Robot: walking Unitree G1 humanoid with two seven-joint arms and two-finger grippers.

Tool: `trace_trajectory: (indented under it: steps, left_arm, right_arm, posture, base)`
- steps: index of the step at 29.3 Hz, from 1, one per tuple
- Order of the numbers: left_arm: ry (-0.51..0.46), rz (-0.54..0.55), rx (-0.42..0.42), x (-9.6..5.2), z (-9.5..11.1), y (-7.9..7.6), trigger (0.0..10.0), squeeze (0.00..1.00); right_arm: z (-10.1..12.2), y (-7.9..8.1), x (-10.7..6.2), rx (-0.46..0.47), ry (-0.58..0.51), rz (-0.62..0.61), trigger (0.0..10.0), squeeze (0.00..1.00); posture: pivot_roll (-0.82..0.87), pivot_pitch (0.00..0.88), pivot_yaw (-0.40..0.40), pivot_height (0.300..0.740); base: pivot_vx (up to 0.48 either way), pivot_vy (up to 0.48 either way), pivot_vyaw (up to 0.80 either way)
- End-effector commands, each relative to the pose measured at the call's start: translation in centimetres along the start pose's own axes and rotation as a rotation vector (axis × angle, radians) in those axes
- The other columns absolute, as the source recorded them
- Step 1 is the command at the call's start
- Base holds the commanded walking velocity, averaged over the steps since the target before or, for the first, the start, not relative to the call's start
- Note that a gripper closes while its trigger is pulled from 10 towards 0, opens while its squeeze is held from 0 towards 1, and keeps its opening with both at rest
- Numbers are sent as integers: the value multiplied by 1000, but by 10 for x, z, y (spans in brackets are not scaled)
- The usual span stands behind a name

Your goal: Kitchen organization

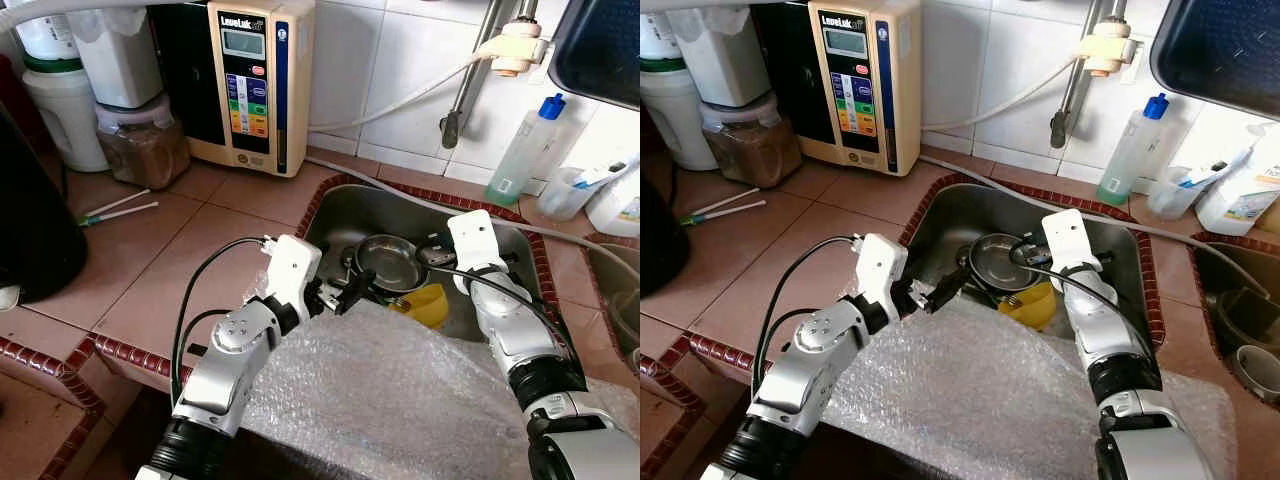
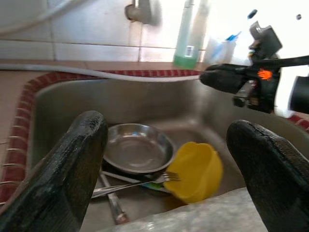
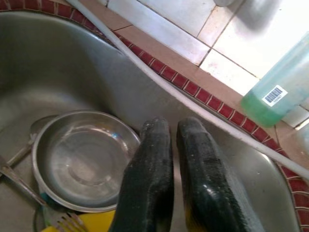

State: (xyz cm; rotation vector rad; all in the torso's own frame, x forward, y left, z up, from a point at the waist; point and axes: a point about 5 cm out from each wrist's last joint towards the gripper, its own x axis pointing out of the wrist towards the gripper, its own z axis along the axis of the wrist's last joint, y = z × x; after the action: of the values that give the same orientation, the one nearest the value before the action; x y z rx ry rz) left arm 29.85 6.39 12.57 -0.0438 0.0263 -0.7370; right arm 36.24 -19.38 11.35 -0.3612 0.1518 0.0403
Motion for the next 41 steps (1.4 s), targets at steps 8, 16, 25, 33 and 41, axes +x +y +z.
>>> trace_trajectory:
  steps: [8,16,25,33,41]
  left_arm:
    - [-39,160,92,-8,11,14,10000,1000]
    - [-26,356,151,-15,18,32,10000,0]
    - [-32,447,45,-29,18,44,10000,0]
    - [24,430,31,-32,13,43,10000,0]
    - [44,463,-7,-38,7,47,10000,0]
  right_arm:
    - [9,-2,-6,54,-62,-12,10000,1000]
    - [21,-8,-18,96,-132,-49,10000,1000]
    - [27,-16,-41,122,-196,-110,10000,1000]
    - [14,-18,-64,169,-190,-199,10000,1000]
    - [14,-12,-72,167,-153,-204,10000,1000]
  posture:
    - [46,0,-33,740]
    - [31,0,-15,740]
    - [18,0,23,740]
    - [22,0,88,740]
    - [-20,0,25,740]
  base:
    - [0,0,0]
    - [0,0,0]
    - [0,0,0]
    - [0,0,0]
    - [0,0,0]
